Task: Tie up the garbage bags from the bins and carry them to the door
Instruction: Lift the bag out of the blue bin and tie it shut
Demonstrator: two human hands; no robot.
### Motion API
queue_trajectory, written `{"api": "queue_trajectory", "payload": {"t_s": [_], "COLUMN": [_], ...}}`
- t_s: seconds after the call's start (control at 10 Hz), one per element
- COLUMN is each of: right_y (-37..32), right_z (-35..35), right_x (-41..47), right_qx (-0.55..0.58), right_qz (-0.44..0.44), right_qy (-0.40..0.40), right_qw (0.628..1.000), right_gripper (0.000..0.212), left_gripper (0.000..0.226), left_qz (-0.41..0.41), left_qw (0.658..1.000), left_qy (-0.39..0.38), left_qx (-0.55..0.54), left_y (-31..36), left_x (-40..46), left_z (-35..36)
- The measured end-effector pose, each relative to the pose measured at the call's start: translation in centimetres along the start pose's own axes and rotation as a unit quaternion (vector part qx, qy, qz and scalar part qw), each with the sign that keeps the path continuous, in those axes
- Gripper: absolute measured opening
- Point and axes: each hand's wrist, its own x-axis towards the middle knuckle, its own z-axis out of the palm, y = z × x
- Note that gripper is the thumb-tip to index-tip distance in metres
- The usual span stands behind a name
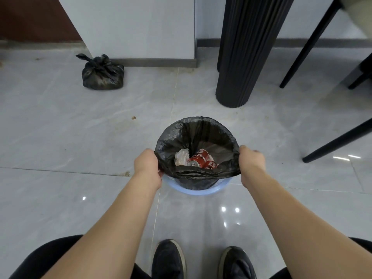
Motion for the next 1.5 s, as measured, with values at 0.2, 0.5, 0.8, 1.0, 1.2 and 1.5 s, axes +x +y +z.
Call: {"api": "queue_trajectory", "payload": {"t_s": [0.2,0.5,0.8,1.0,1.2,1.5], "right_y": [-3.5,-8.2,-16.7,-23.4,-23.9,-14.1], "right_z": [0.8,-0.3,-4.9,-11.4,-17.4,-21.8], "right_x": [0.2,-0.2,-2.5,-4.4,-3.9,5.2], "right_qx": [0.082,0.260,0.352,0.387,0.353,0.217], "right_qz": [-0.081,-0.064,-0.160,-0.261,-0.340,-0.308], "right_qy": [-0.069,-0.107,-0.147,-0.139,-0.063,0.014], "right_qw": [0.991,0.958,0.910,0.873,0.870,0.926], "right_gripper": [0.015,0.009,0.030,0.034,0.029,0.019], "left_gripper": [0.011,0.036,0.033,0.006,0.023,0.024], "left_qz": [0.085,0.112,0.220,0.299,0.315,0.285], "left_qw": [0.992,0.949,0.914,0.883,0.853,0.891], "left_qy": [-0.087,-0.228,-0.249,-0.316,-0.396,-0.339], "left_qx": [-0.019,-0.188,-0.232,-0.177,-0.123,0.103], "left_y": [3.0,5.9,12.7,15.9,14.0,2.6], "left_x": [-2.6,-4.3,-13.3,-20.3,-24.4,-18.1], "left_z": [1.7,3.6,8.0,12.9,18.5,28.1]}}
